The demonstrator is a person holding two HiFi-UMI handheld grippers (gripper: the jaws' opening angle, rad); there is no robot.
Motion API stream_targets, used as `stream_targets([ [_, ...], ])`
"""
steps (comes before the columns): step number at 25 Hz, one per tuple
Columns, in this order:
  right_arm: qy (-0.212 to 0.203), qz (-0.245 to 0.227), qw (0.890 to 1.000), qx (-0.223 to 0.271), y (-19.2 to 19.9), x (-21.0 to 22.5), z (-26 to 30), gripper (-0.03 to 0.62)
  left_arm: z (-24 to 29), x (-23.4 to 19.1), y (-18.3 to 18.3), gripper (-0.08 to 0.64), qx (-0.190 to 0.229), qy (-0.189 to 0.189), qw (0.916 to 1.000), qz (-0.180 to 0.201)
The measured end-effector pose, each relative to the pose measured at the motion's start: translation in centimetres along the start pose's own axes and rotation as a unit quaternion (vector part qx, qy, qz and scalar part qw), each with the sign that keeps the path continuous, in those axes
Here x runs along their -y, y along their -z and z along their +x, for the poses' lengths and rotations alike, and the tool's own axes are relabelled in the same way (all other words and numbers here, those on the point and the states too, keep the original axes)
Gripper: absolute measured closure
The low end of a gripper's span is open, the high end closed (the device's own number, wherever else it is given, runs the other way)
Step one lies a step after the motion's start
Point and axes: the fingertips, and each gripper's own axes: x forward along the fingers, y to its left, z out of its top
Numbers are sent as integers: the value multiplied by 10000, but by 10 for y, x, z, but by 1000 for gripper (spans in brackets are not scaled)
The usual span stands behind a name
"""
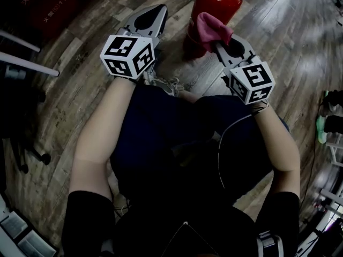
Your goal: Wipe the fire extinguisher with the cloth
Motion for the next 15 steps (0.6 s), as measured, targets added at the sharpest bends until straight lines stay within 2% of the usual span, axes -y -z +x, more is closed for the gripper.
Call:
stream_targets([
  [4, 506, -93, 9980, 375, -19, 45, -31, 529, 1, 2, 4, 546, -67, -26, 10000, 33],
  [8, 991, 295, 9925, 649, -14, 85, -53, 529, 4, 7, 8, 546, -132, 6, 9998, 153],
  [11, 1191, 599, 9891, 623, -3, 103, -61, 529, 6, 8, 9, 546, -149, 9, 9997, 210],
  [15, 1349, 771, 9864, 529, 9, 114, -68, 529, 6, 10, 11, 546, -165, 9, 9995, 278],
])
